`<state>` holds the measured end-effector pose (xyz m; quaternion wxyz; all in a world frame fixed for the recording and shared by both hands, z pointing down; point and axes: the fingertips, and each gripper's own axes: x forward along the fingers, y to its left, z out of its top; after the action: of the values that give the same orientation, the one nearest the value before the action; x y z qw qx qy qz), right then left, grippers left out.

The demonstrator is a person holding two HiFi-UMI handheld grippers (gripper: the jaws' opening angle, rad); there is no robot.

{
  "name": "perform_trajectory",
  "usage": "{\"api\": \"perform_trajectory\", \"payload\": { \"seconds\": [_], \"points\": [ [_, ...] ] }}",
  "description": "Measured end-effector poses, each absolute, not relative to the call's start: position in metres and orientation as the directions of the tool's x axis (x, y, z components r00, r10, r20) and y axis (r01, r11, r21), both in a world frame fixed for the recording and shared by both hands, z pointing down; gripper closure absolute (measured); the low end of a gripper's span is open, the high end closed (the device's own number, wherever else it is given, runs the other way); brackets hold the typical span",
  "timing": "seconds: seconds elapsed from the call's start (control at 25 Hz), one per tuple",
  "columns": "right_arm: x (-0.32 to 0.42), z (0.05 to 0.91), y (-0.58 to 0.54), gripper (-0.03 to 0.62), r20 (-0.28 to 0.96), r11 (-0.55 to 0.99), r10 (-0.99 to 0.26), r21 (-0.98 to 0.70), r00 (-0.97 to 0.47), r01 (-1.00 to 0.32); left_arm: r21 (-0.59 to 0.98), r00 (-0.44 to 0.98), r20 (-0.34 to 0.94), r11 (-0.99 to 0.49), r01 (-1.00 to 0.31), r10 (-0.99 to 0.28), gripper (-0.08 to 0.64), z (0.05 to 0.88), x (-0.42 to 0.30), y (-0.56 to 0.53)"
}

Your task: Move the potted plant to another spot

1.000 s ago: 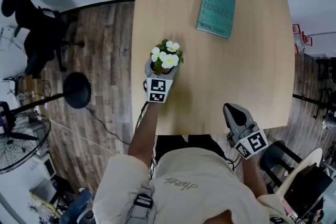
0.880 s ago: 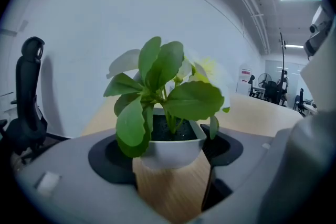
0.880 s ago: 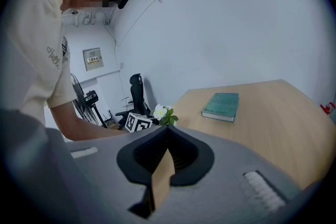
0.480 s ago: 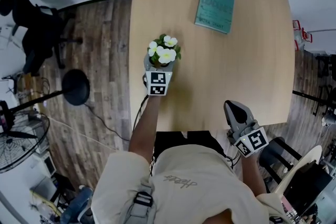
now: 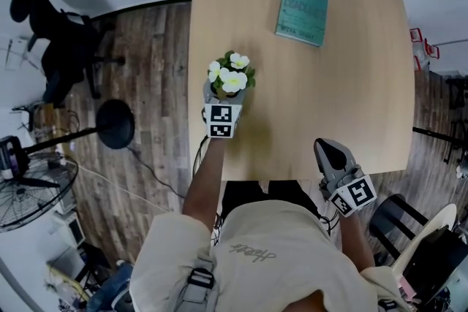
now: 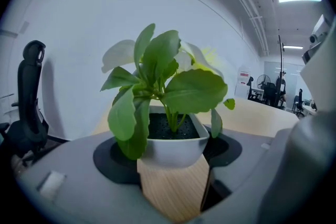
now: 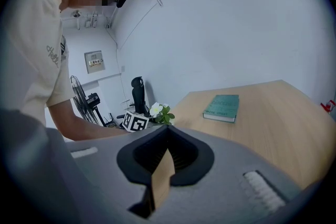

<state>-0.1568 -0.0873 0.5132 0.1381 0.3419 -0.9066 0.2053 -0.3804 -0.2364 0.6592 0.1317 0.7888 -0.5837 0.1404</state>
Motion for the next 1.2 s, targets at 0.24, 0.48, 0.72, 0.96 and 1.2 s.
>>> {"api": "perform_trajectory", "payload": {
  "seconds": [0.24, 0.48, 0.72, 0.96, 1.2],
  "points": [
    [-0.166, 0.501, -0.089, 0.591, 0.341, 0.706, -0.567, -0.269, -0.75, -0.656, 0.031, 0.266, 0.376, -0.275, -0.961, -0.888, 0.201, 0.645, -0.39, -0.217],
    [-0.175, 0.488, -0.091, 0.591, 0.296, 0.729, -0.568, -0.252, -0.768, -0.636, 0.054, 0.253, 0.388, -0.252, -0.966, -0.887, 0.199, 0.63, -0.405, -0.197],
    [-0.182, 0.469, -0.092, 0.591, 0.251, 0.755, -0.574, -0.208, -0.78, -0.622, 0.063, 0.244, 0.379, -0.238, -0.969, -0.892, 0.199, 0.61, -0.413, -0.176],
    [-0.193, 0.455, -0.09, 0.591, 0.205, 0.758, -0.591, -0.191, -0.781, -0.624, 0.044, 0.262, 0.378, -0.266, -0.963, -0.888, 0.201, 0.586, -0.406, -0.154],
    [-0.198, 0.453, -0.084, 0.591, 0.196, 0.744, -0.614, -0.18, -0.765, -0.643, 0.068, 0.292, 0.337, -0.286, -0.956, -0.895, 0.204, 0.563, -0.403, -0.145]
  ]
}}
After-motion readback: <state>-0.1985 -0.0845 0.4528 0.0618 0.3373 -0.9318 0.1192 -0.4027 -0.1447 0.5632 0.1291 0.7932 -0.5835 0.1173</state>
